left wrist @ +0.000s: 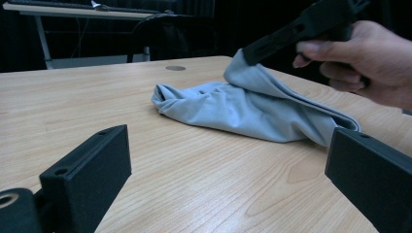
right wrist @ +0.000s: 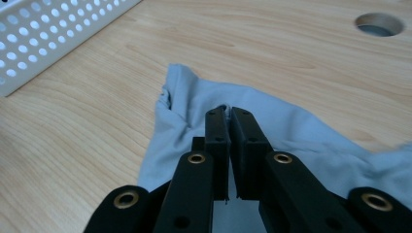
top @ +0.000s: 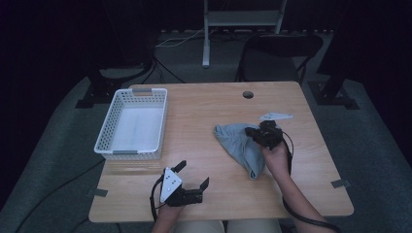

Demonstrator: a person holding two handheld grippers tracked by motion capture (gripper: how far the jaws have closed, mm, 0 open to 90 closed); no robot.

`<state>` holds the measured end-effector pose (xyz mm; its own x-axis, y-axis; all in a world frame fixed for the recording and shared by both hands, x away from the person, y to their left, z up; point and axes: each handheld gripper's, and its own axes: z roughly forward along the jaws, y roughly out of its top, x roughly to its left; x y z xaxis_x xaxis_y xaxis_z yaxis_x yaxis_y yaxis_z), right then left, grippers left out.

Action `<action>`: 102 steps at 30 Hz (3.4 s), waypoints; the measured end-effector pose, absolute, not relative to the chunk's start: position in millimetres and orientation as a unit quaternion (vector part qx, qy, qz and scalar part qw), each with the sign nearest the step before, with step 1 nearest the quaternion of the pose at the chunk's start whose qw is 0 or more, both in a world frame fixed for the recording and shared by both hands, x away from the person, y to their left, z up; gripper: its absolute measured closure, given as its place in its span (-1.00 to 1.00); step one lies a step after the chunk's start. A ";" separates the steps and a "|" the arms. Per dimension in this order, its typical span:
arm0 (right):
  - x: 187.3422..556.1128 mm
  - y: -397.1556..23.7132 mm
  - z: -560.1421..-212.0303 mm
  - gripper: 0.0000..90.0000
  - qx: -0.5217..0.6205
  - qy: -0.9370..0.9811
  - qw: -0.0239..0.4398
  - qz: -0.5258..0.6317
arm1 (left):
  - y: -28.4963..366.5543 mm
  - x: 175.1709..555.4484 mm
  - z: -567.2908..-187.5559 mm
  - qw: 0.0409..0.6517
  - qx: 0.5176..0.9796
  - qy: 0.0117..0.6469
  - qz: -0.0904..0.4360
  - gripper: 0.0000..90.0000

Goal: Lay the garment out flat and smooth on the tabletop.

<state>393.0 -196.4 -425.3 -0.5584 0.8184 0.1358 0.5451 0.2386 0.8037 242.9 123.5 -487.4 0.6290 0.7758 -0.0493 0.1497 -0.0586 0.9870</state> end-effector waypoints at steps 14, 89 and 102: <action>347.3 -270.4 -400.6 0.92 0.473 0.729 0.194 0.455 | 122.7 242.5 -487.5 0.593 0.678 0.341 0.268 -0.91; 285.7 -385.1 -481.8 -0.69 0.581 0.644 0.215 0.449 | 91.0 273.4 -454.1 0.540 0.747 0.329 0.204 -0.91; 285.9 -384.8 -482.5 -0.66 0.580 0.648 0.210 0.446 | 50.8 312.0 -422.8 0.526 0.778 0.292 0.181 -0.81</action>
<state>285.9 -384.8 -482.5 -0.2384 0.9397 0.2453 0.5649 -0.0713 0.8221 312.0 50.8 -422.8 0.7634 0.6454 -0.0263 0.2641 -0.2747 0.9245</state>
